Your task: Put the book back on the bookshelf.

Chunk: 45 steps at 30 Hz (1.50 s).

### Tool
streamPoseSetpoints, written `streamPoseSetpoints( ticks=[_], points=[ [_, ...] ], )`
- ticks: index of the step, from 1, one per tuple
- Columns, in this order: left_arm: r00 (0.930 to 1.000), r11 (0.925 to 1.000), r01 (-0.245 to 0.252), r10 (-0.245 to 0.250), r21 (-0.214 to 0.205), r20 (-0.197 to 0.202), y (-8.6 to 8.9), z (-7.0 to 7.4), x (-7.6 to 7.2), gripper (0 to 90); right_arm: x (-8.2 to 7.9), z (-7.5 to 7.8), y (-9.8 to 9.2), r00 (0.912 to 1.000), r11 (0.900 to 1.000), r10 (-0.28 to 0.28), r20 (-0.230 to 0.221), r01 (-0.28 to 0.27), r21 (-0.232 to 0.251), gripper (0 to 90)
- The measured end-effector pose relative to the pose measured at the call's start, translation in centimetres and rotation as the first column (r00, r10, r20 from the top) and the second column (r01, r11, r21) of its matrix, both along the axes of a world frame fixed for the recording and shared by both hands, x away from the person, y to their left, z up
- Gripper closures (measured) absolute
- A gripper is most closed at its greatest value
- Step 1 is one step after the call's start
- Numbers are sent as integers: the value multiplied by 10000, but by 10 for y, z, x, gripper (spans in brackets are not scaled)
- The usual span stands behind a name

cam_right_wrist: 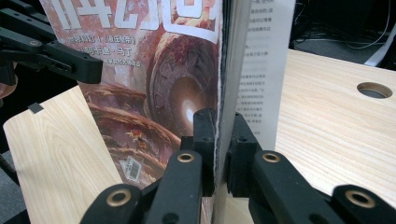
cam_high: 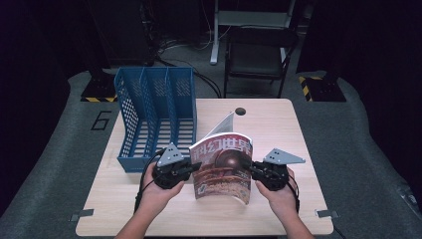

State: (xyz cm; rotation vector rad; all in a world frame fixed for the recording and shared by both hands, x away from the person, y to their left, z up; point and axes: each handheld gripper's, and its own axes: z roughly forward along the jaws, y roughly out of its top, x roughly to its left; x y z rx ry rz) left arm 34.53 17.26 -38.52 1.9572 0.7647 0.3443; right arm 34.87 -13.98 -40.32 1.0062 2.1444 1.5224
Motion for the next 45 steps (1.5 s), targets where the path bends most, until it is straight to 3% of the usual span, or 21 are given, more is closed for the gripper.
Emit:
streamPoseSetpoints(
  ticks=[3,7,13,28,33,39,45],
  points=[
    [9999,9999,90,-91,111,51,-1,0,-2,837,-1,-3,-2,9999,9999,64,-89,-63,127,833],
    [9996,9995,275,-276,179,40,-1,1,-5,835,-2,-6,-8,9990,9993,-28,-448,45,373,742],
    [9992,9992,391,-391,66,30,-1,0,-9,829,-5,-13,-16,9964,9979,187,-829,-135,635,656],
    [9968,9973,737,-738,-55,-306,0,0,-15,815,-4,-41,-19,9787,9998,194,-2042,-178,96,627],
    [9958,9965,831,-831,-24,-396,0,1,-18,809,-5,-46,-23,9798,9997,-121,-1997,162,189,639],
    [9948,9962,869,-871,-64,-529,-2,2,-20,792,-7,-48,-23,9849,9996,-142,-1724,183,225,661],
    [9921,9947,1032,-1027,33,-720,-2,4,-20,745,-8,-49,-23,9844,9987,-230,-1743,305,405,650]
  ],
)
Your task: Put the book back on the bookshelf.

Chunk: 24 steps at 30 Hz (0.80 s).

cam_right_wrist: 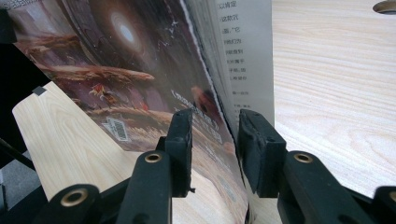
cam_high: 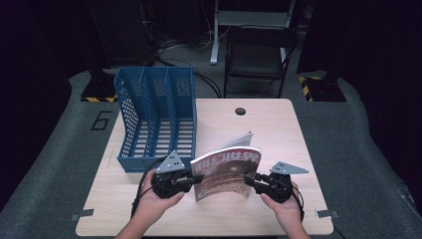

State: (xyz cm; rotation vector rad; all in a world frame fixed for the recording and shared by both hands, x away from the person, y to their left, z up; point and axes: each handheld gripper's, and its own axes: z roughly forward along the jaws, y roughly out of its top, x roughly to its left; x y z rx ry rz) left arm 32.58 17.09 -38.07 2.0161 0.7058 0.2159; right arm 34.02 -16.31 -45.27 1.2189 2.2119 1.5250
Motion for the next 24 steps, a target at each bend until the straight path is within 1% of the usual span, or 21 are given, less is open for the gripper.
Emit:
streamPoseSetpoints(
  ticks=[1,2,5,6,9,10,16,20,21,22,23,24],
  points=[
    [10000,10000,-41,41,-12,-21,-1,0,0,730,0,0,0,10000,10000,-6,6,6,8,648],
    [9999,9999,-109,109,5,74,-2,1,0,712,0,0,0,10000,10000,2,26,-2,12,648],
    [10000,10000,-64,64,-32,62,-2,3,1,672,0,-1,0,10000,10000,-13,80,13,-12,653],
    [9999,10000,-100,100,-1,90,-2,4,1,668,0,0,0,10000,10000,-1,73,1,-77,659],
    [9999,10000,-53,53,10,108,-2,8,2,654,0,-1,0,9999,10000,51,110,-50,-64,667],
    [10000,10000,-22,22,7,56,-2,9,3,646,0,-1,0,10000,10000,41,78,-41,-44,667],
    [9998,10000,-88,88,-15,200,-4,16,6,631,1,-1,0,9999,10000,72,99,-73,23,673],
    [9996,10000,-64,64,11,278,-5,22,7,627,1,-1,0,9999,10000,92,90,-92,8,684],
    [9994,10000,-75,77,-39,325,-5,24,8,627,1,-1,0,9999,9999,104,94,-104,8,687],
    [9996,10000,-40,41,-12,287,-5,26,8,627,2,-1,0,9999,10000,71,105,-72,15,687],
    [9993,9999,-105,107,-65,346,-6,27,8,625,2,-1,0,9999,10000,68,102,-68,17,687],
    [9993,10000,-79,80,-15,372,-5,30,8,623,2,-1,0,9999,10000,75,87,-75,4,687]
  ],
)
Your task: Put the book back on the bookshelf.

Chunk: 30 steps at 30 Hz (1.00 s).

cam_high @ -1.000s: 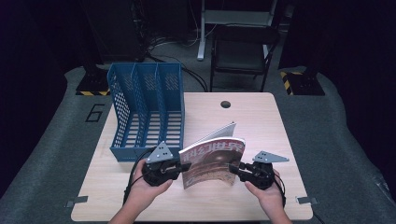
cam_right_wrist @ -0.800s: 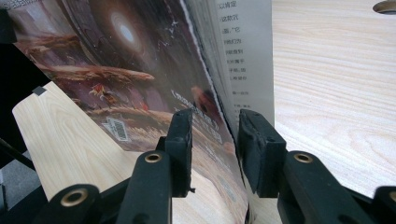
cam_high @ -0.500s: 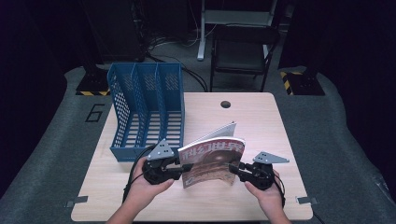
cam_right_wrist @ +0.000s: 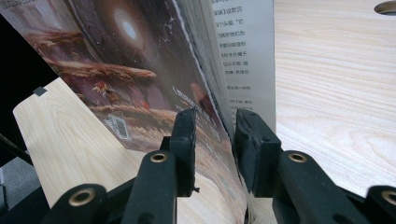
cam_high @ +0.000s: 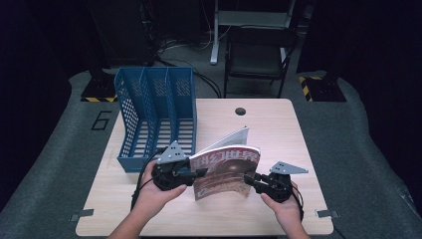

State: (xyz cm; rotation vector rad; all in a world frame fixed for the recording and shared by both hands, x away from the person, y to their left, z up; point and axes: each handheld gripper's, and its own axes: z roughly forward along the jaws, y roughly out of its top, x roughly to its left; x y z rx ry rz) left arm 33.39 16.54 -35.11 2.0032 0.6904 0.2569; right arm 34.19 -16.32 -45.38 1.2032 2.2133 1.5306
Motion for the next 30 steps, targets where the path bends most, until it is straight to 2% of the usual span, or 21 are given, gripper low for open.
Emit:
streamPoseSetpoints(
  ticks=[8,19,25,30],
  points=[
    [9999,9999,89,-89,71,78,-3,15,4,618,0,0,0,10000,9999,96,-5,-96,-44,733],
    [9996,9995,261,-259,160,-87,-11,24,8,627,0,1,-1,9998,9997,213,-57,-214,-120,779],
    [9982,9983,533,-526,248,-300,-19,26,15,608,-1,1,-1,9997,9996,251,-34,-251,-102,786],
    [9984,9976,507,-494,462,-280,-26,33,23,608,0,1,-1,9996,9995,288,-27,-288,-119,791]
  ],
)
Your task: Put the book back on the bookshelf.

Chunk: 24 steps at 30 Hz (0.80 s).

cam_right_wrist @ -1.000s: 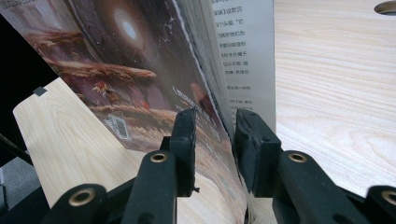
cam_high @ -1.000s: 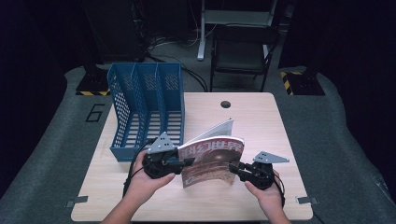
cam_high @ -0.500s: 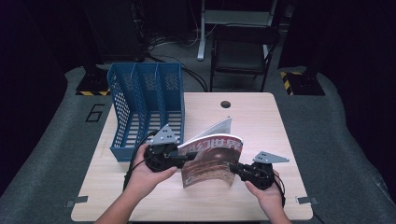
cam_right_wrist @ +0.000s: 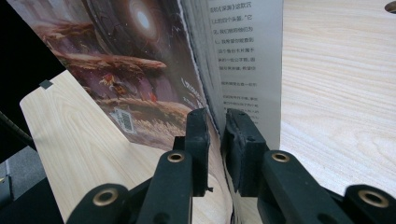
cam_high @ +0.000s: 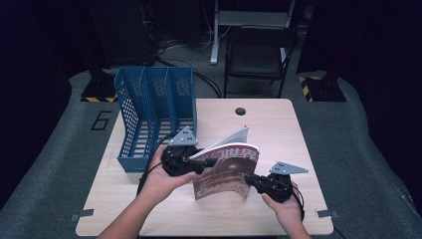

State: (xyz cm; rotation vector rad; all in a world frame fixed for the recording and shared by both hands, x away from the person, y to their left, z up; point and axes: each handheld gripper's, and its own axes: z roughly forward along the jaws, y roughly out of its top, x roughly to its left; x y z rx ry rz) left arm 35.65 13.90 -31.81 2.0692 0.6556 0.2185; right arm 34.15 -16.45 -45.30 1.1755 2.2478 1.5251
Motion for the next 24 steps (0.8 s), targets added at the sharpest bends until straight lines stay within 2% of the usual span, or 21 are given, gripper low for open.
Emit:
streamPoseSetpoints(
  ticks=[7,9,18,21,24],
  points=[
    [9998,9995,83,-77,306,-181,-9,5,7,625,0,-1,0,10000,10000,49,37,-49,14,796],
    [9999,9997,59,-55,244,-155,-11,5,8,626,0,0,0,10000,10000,50,46,-50,-2,798],
    [9999,9988,131,-129,469,-28,-18,7,12,626,0,0,0,10000,10000,60,6,-60,10,799],
    [9999,9983,70,-75,574,86,-20,7,11,675,0,0,0,10000,10000,55,-13,-55,24,798],
    [10000,9980,83,-84,624,28,-19,7,12,720,0,0,0,10000,10000,62,-16,-61,33,797]
  ],
)
